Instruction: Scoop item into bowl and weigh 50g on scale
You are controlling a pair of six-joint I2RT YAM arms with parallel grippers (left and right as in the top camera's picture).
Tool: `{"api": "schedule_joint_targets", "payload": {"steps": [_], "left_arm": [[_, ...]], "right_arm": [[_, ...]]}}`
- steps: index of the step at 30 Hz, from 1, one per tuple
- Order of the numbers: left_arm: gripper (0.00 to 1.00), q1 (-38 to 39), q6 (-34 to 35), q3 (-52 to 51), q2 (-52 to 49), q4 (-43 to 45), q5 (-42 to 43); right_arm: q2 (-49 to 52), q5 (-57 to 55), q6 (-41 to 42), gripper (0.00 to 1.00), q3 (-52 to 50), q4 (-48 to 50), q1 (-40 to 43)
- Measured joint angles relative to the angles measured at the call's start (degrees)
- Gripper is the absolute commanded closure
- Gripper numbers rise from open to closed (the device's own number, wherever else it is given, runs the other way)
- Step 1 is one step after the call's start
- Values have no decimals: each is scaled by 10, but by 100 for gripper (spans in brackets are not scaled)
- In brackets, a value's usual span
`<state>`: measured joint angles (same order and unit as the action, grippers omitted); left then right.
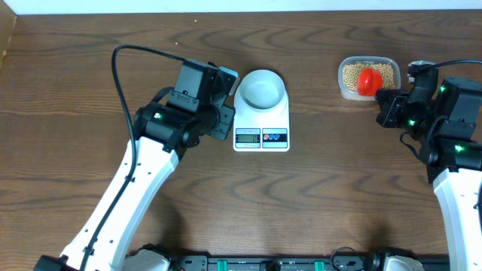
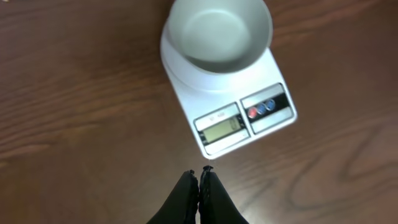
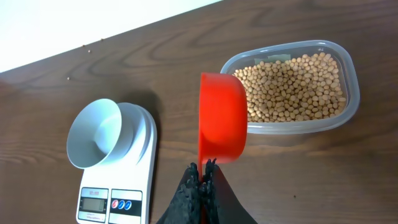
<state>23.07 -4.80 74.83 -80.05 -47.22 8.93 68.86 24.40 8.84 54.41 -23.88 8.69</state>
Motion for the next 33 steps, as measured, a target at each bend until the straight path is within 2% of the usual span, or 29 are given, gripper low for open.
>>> {"api": "schedule_joint_targets", "payload": {"steps": [3,5,6,10,13,15,21,23,25,26,27,33], "left_arm": [[92,0,-1,0,0,-15,11],[83,0,-2,0,0,-17,14],[75,0,-3,0,0,-17,16],[70,0,-3,0,0,-18,17],[61,0,-6,0,0,-18,18],[49,0,-6,0,0,-18,17],[39,0,-8,0,0,-18,19],[29,0,-8,0,0,-18,19],[24,0,-9,0,0,-18,19],[12,0,-10,0,0,-18,19],[5,0,-10,0,0,-18,19],[4,0,-10,0,0,-18,19]], "right_arm": [[0,0,0,99,0,0,0],[0,0,0,99,0,0,0],[0,0,0,99,0,0,0],[0,0,0,99,0,0,0],[0,0,0,99,0,1,0],[0,0,1,99,0,1,0],[0,0,0,99,0,-4,0],[0,0,0,99,0,-4,0],[0,0,0,99,0,-5,0],[0,0,0,99,0,-5,0],[0,0,0,99,0,-5,0],[0,0,0,99,0,-5,0]]}}
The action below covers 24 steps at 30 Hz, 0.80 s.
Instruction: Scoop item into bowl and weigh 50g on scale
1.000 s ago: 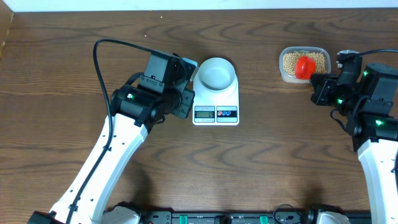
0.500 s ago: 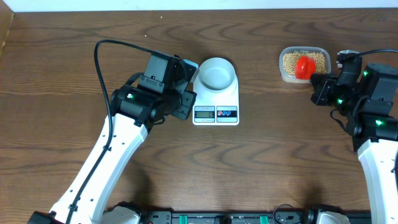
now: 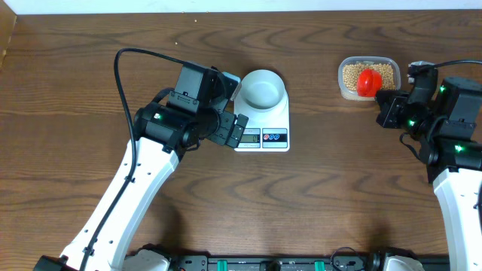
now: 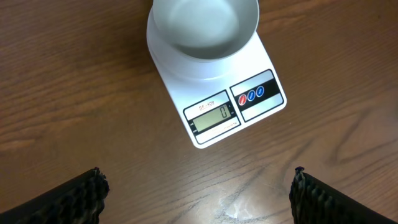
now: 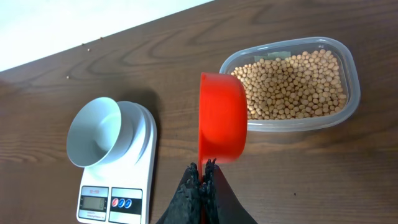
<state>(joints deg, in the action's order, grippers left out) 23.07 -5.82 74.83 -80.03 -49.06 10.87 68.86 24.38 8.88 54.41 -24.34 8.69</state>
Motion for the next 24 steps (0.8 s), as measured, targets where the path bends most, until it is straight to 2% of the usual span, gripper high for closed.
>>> {"api": "schedule_joint_targets", "payload": {"steps": [24], "left_arm": [[3,0,30,0,0,0,0]], "right_arm": [[0,0,0,99,0,-3,0]]}}
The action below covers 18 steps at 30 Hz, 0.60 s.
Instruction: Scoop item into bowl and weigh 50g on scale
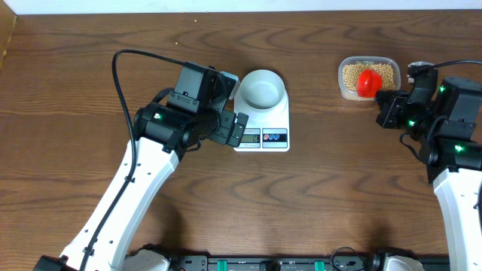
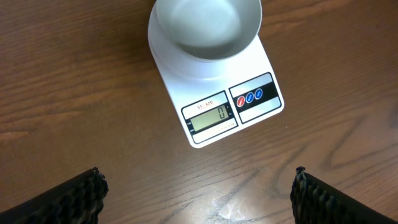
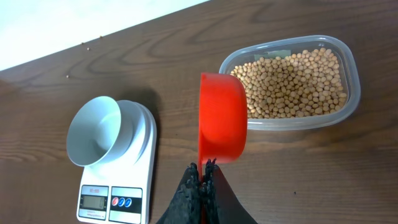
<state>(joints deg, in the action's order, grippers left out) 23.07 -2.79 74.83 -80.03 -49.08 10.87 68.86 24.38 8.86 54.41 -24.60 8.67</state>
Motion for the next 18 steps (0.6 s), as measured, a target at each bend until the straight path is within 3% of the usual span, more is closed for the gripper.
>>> {"api": "schedule_joint_targets", "payload": {"steps": [13,18], "left_arm": [[3,0,0,0,0,0,0],[3,0,0,0,0,0,0]], "right_arm": [[0,0,12,99,0,-19,0],[3,0,13,99,29,-70,0]]}}
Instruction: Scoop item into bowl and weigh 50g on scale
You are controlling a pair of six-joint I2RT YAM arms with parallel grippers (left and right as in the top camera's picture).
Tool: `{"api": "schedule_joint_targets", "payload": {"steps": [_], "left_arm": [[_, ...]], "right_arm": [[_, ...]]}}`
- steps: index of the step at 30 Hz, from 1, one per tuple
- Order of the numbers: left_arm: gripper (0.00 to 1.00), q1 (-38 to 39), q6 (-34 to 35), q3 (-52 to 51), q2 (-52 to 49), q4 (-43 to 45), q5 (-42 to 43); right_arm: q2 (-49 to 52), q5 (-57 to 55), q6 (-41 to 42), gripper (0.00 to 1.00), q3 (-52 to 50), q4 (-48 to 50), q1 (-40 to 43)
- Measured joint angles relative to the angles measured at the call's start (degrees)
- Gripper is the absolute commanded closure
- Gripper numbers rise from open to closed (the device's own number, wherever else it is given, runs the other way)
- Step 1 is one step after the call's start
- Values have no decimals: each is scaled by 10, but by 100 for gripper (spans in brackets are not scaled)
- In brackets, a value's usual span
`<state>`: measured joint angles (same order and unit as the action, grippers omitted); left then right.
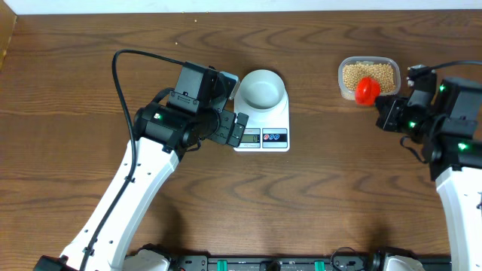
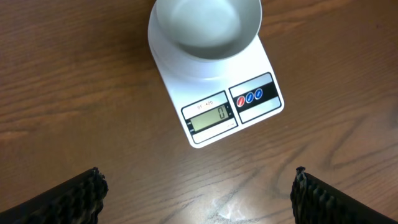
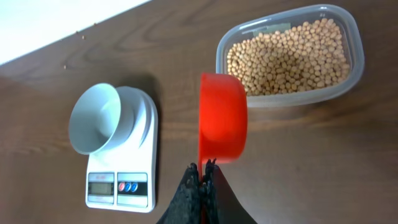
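Note:
A white scale (image 1: 261, 129) carries an empty white bowl (image 1: 261, 89); in the left wrist view its display (image 2: 211, 116) reads 0. My left gripper (image 1: 230, 128) stands wide open just left of the scale, fingers (image 2: 81, 196) spread over bare wood. A clear tub of beans (image 1: 368, 73) sits at the far right. My right gripper (image 3: 203, 165) is shut on the handle of a red scoop (image 3: 222, 118), which is tipped on its side at the tub's near edge (image 1: 367, 90). The scoop's inside is hidden.
Dark wood table (image 1: 316, 196) all round. The left arm's cable (image 1: 120, 83) loops over the table's left part. A white wall edge (image 3: 50, 25) runs behind the scale. A black rail (image 1: 271, 263) lies along the front edge.
My right gripper has drawn the red scoop back a little, from over the beans to the tub's near edge. The left arm, scale and bowl have not moved.
At first my left gripper was shut beside the scale's left front. By the second moment it stood wide open and the display read 0, and it has stayed so. My right gripper held the scoop over the tub throughout, now slightly nearer.

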<state>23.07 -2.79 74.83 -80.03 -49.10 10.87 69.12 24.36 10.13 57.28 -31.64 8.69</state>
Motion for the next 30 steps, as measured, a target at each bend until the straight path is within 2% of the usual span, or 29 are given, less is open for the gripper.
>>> {"api": "schedule_joint_targets", "payload": {"steps": [8,18,30], "left_arm": [[3,0,0,0,0,0,0],[3,0,0,0,0,0,0],[3,0,0,0,0,0,0]], "right_arm": [[65,-25,-33,99,194,-142,0],[245,-108,-82,99,441,-292,0],[373,-197,-131,99,463,-305,0]]}}
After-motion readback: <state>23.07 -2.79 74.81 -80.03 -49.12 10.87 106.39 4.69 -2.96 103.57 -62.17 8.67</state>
